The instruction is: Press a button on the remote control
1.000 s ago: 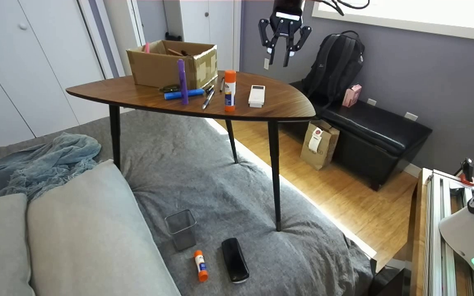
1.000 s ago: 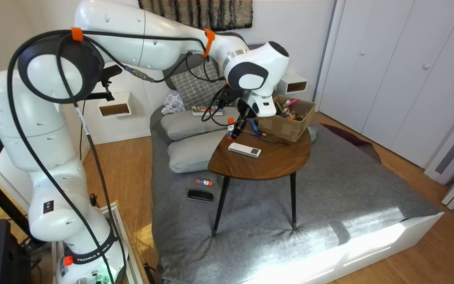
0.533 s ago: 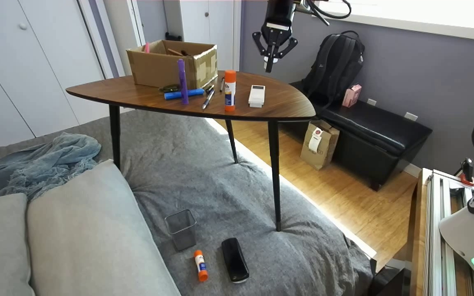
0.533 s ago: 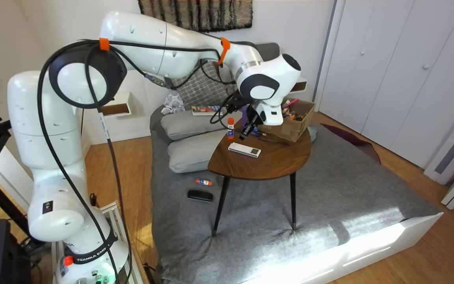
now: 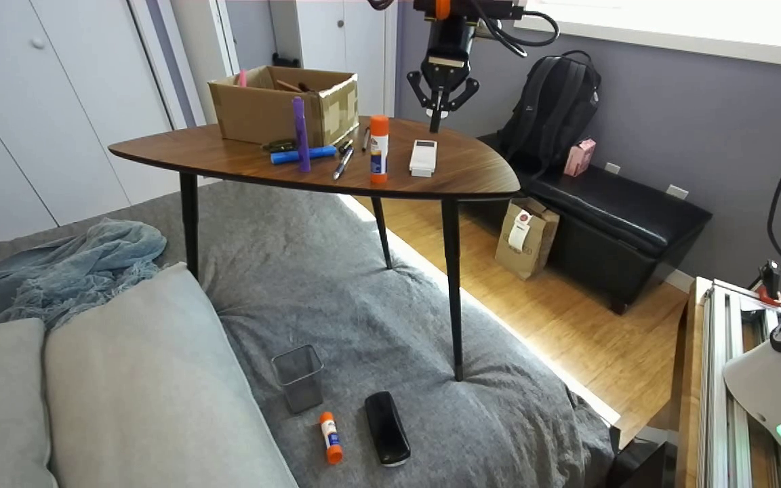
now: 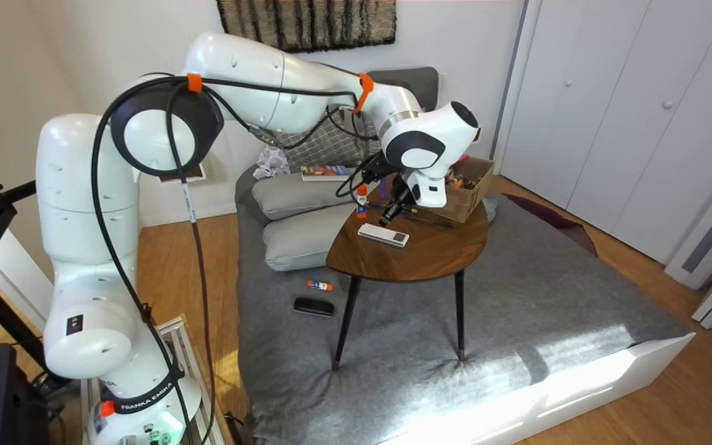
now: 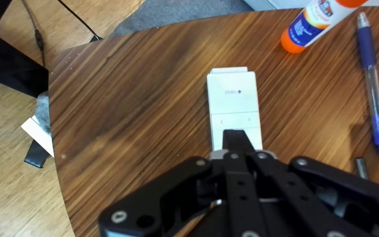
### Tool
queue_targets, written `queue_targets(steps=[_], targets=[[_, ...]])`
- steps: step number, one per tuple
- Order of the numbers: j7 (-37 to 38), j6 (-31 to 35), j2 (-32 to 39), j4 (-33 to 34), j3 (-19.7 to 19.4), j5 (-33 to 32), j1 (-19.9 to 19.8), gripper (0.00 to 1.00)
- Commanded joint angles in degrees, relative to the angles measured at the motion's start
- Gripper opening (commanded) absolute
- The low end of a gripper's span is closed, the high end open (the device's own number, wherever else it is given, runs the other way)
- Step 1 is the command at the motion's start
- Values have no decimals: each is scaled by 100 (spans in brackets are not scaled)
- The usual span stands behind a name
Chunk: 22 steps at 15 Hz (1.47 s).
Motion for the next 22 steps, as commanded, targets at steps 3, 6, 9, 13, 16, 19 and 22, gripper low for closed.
queue_targets(steps=[3,6,9,13,16,19,22], targets=[[265,-94,246,304,15,151,-57,0],[308,-91,303,360,17,150,-68,0],[319,-94,327,377,20,139,-70,0],[324,-83,341,377,21,142,-73,0],[323,-44,348,375,16,127,-70,0],[315,-15,358,377,14,116,-66,0],[309,14,371,386,19,125,-65,0]])
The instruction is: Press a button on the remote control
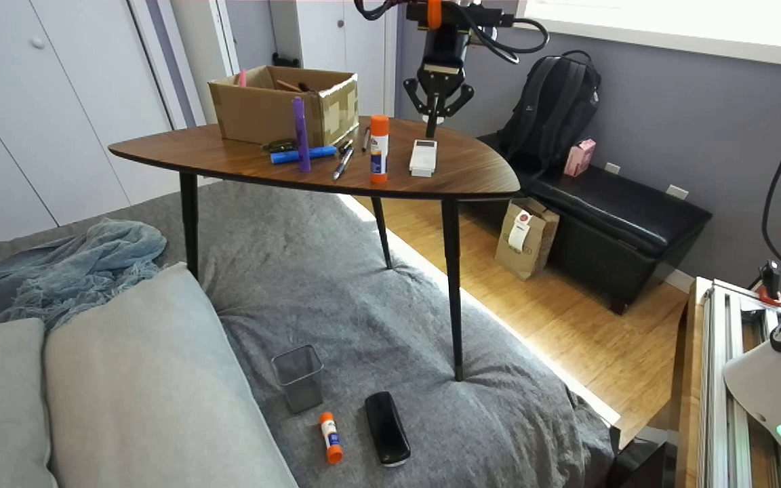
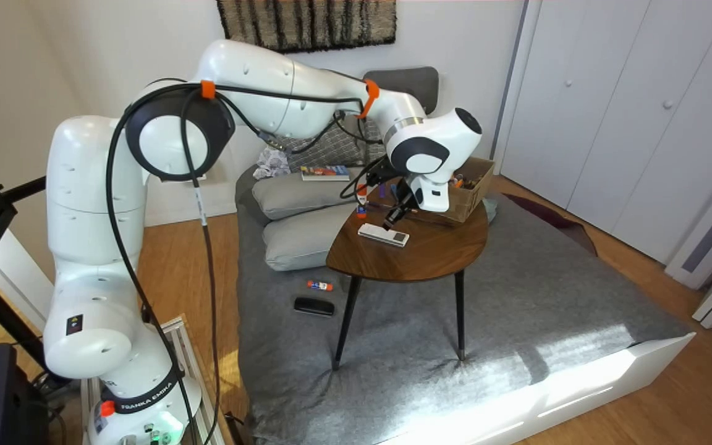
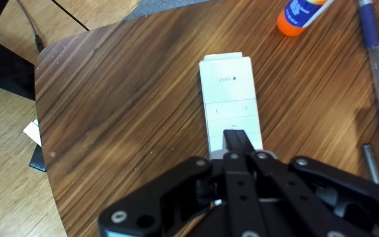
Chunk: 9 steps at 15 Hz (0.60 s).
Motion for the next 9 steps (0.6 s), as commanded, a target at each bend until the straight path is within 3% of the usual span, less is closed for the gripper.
queue_targets(steps=[1,9], targets=[[87,-1,130,201,24,115,-44,0],[85,20,218,252,34,114,-39,0]])
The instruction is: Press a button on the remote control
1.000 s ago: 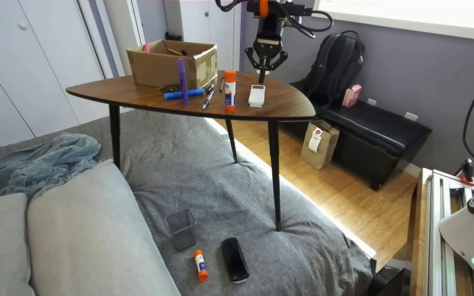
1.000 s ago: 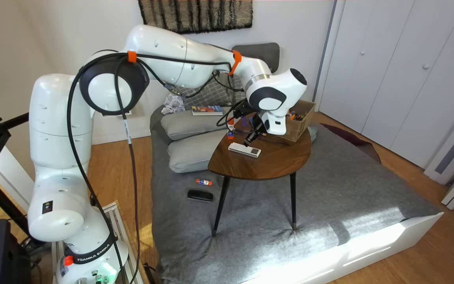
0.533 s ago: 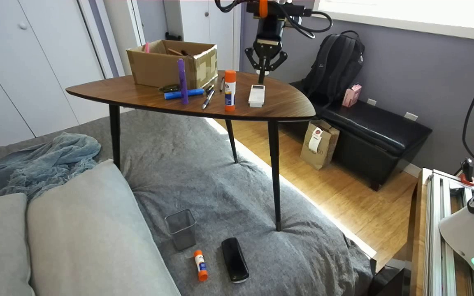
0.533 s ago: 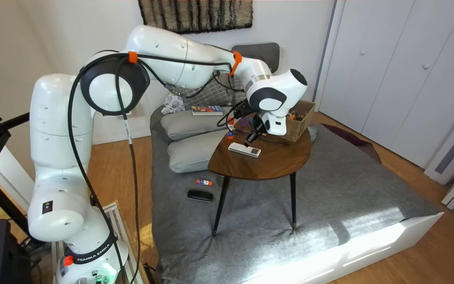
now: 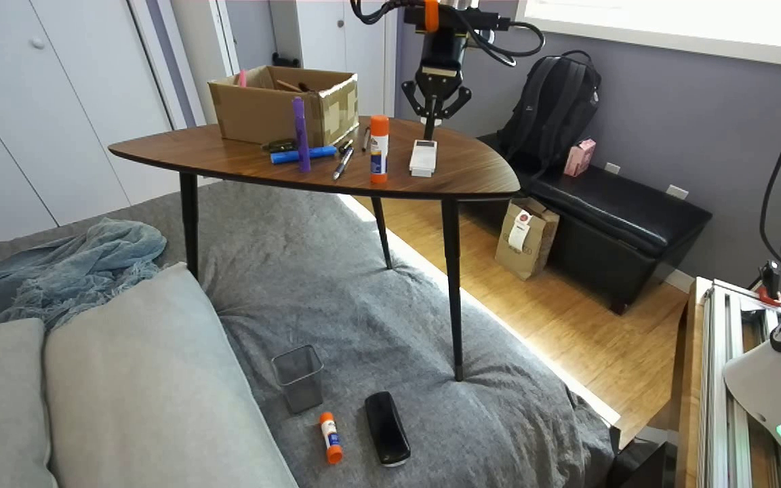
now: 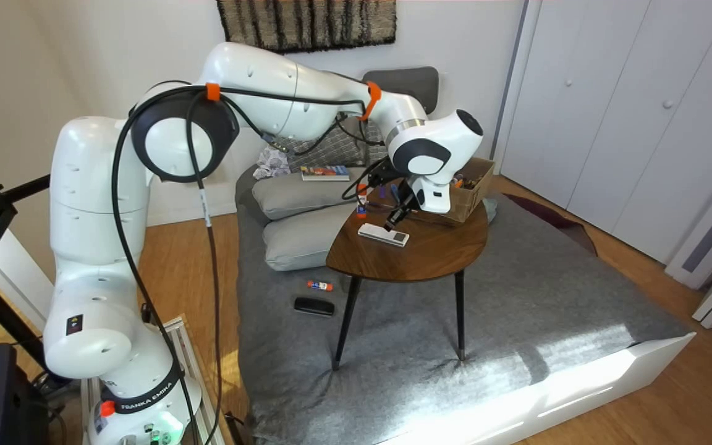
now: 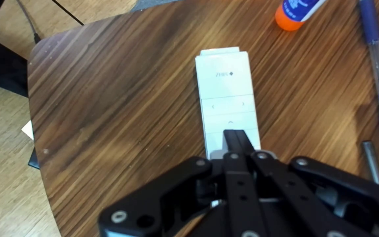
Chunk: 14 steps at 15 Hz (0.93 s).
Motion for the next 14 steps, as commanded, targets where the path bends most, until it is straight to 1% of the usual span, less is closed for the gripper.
queue_targets(steps=[1,14], targets=[[83,41,125,153,30,100,-32,0],[88,174,237,172,39,139,-51,0]])
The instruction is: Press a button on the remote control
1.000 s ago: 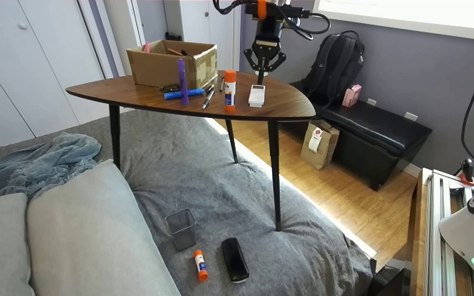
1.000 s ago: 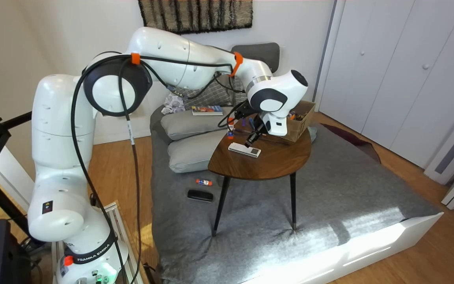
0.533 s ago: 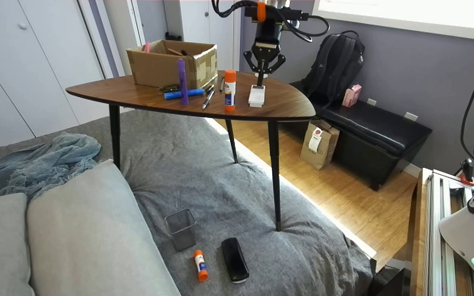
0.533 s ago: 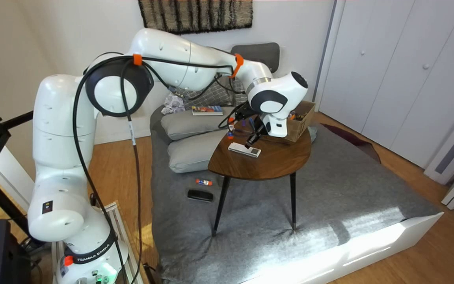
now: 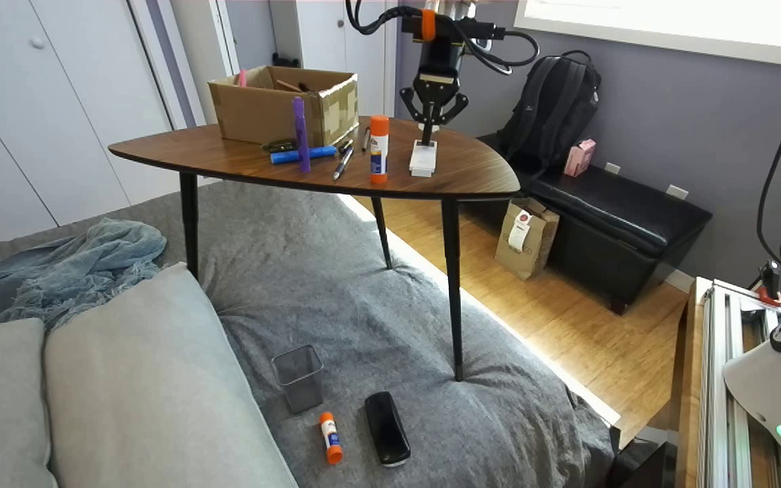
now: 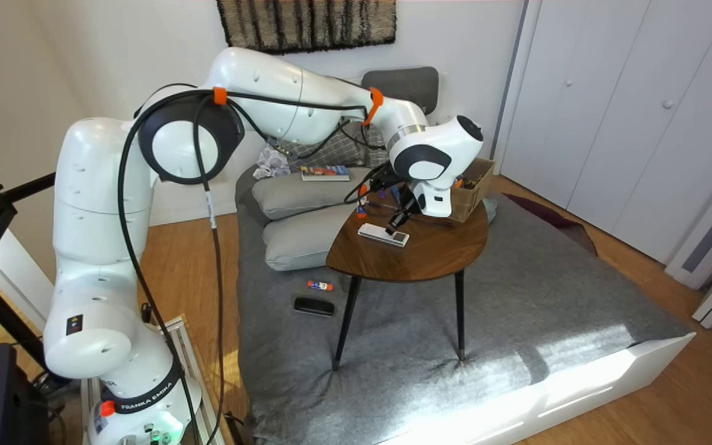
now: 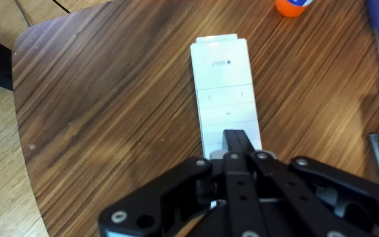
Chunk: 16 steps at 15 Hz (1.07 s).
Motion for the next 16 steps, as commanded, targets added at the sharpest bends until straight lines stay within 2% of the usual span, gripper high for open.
queue_targets(steps=[1,16], targets=[[89,26,123,158,39,138,-52,0],[97,-59,-42,267,50,307,-111,0]])
